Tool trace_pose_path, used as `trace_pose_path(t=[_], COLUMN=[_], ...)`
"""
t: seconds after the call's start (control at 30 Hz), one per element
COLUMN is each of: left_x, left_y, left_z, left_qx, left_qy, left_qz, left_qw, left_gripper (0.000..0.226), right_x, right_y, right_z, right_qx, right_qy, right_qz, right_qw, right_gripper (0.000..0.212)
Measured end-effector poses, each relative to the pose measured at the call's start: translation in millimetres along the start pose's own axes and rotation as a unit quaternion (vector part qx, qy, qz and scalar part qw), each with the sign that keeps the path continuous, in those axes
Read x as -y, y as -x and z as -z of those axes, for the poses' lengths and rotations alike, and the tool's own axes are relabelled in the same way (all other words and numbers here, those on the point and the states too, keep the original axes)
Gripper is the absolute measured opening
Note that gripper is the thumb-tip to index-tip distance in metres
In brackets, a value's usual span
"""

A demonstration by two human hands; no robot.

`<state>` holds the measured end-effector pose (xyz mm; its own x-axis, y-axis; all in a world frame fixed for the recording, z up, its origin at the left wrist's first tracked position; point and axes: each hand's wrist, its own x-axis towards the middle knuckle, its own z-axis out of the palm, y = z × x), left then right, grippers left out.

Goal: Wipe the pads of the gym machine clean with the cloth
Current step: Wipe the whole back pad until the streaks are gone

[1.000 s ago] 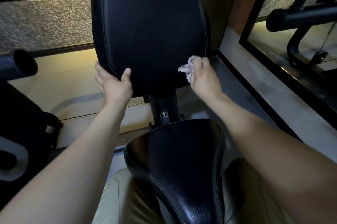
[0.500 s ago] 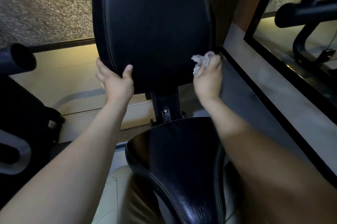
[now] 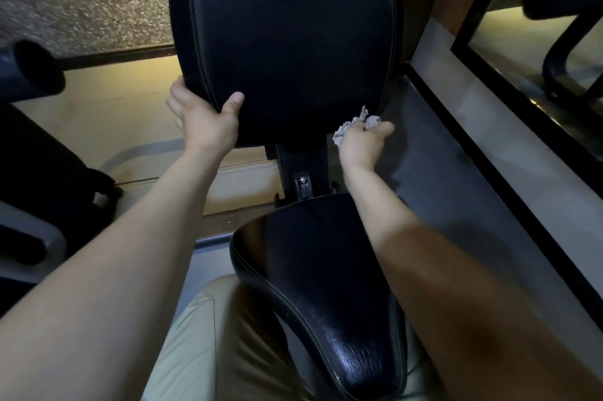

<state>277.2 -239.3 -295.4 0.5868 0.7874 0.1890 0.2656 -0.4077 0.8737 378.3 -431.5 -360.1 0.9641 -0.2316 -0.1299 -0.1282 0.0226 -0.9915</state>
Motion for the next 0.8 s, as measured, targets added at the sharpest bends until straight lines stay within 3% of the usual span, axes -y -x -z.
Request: trace_pose_path(t=[0.07,0.2,0.3,0.4,0.63,0.7,0.8], left_x=[2,6,7,6,4,4,3], left_y=[-4,-6,-7,-8,-5,-2,9], left_z=[2,4,3,1,-2,-3,-6], left_qx=[0.003,0.003,-0.004,-0.014,-0.010,-0.016,-0.022], left_qy=[-0.012,-0.013,-0.015,-0.021,-0.029,-0.018,0.021], left_qz=[0.000,0.001,0.000,-0.001,0.008,0.018,0.068], left_qw=[1.000,1.000,1.000,1.000,1.000,1.000,0.997], left_gripper=[0.085,0.084,0.083,0.081,0.082,0.084,0.090], right_x=[-8,-19,-18,-15,-26,-23,-13], right_y=[21,53,19,-9,41,31,21], right_z=[-23,-46,-30,-11,-31,-22,-8], right_qx=[0.042,0.128,0.067,-0.020,0.085,0.080,0.071], right_qy=[-0.034,0.025,0.004,-0.087,-0.041,-0.027,-0.034], right_qz=[-0.026,-0.096,-0.099,-0.106,-0.128,-0.120,-0.105], right_qw=[0.998,0.987,0.993,0.990,0.987,0.989,0.991], right_gripper=[0.018,0.018,0.024,0.033,0.024,0.009,0.028])
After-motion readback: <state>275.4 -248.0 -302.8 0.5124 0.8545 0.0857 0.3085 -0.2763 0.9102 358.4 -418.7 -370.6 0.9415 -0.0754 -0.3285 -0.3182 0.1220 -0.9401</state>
